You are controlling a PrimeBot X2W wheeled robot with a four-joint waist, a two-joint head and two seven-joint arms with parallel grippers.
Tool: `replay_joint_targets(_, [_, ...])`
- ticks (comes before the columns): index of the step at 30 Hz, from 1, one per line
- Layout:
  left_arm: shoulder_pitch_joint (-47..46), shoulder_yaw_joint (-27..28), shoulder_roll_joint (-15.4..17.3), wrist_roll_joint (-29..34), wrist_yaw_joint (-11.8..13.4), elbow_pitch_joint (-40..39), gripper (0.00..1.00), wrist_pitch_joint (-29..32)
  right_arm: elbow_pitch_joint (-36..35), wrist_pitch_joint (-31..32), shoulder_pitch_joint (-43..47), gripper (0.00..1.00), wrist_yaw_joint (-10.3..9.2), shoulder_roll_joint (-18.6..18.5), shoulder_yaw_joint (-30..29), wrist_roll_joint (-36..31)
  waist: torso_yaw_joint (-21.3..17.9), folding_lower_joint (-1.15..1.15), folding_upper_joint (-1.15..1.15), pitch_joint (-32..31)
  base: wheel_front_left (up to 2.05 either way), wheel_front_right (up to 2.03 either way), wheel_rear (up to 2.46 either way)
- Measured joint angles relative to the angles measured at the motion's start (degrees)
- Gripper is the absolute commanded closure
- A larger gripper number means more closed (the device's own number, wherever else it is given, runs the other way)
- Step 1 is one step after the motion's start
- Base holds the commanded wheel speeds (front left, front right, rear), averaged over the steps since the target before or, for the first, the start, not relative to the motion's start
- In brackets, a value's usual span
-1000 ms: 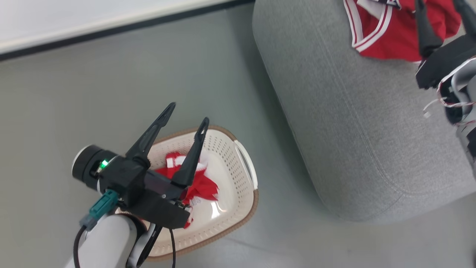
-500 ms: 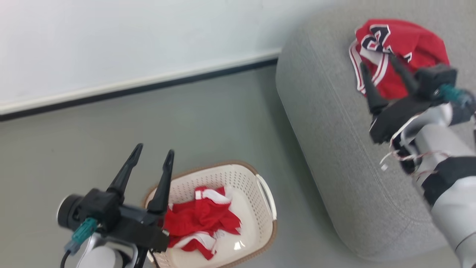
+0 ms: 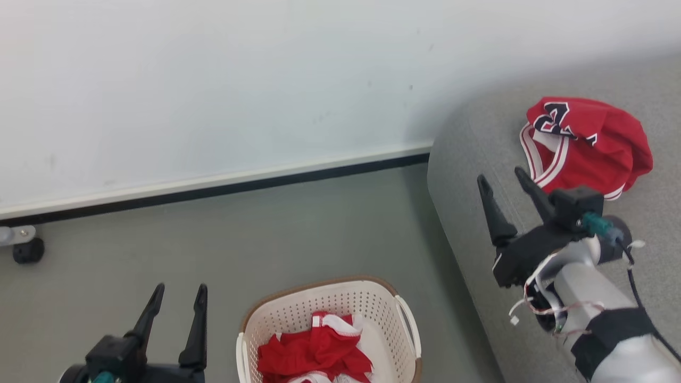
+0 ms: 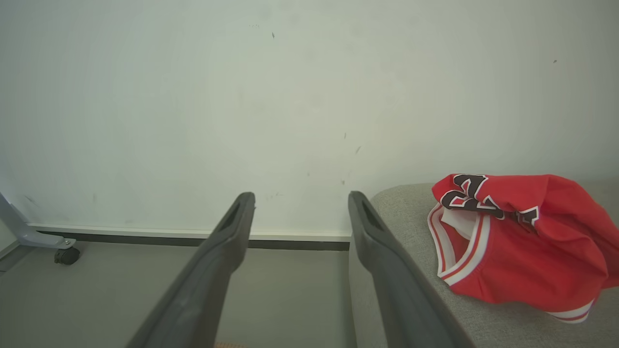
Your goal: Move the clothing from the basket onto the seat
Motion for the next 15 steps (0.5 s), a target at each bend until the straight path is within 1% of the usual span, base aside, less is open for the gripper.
replay_joint_targets(7, [4.91,2.48,0.03,-0.83,0.52,0.24,0.0,-0.45,-7.79,0.0,9.08,0.0,-3.53,0.03,-1.21,-0.53,1.21,0.0,0.0,-3.63,0.0,0.0,0.0])
replay_joint_targets(11, [7.19,3.96,0.0,-1.19,0.99,0.0,0.0,-0.57,-12.37,0.0,14.16,0.0,-5.01,0.46,-1.04,-1.18,1.3,0.0,0.0,-4.82,0.0,0.0,0.0])
replay_joint_targets(15, [9.36,5.22,-0.27,-1.3,1.03,-0.41,0.0,-0.8,-16.38,0.01,17.83,0.0,-5.77,0.89,-1.05,-1.48,0.61,0.01,0.0,-5.21,0.0,0.0,0.0])
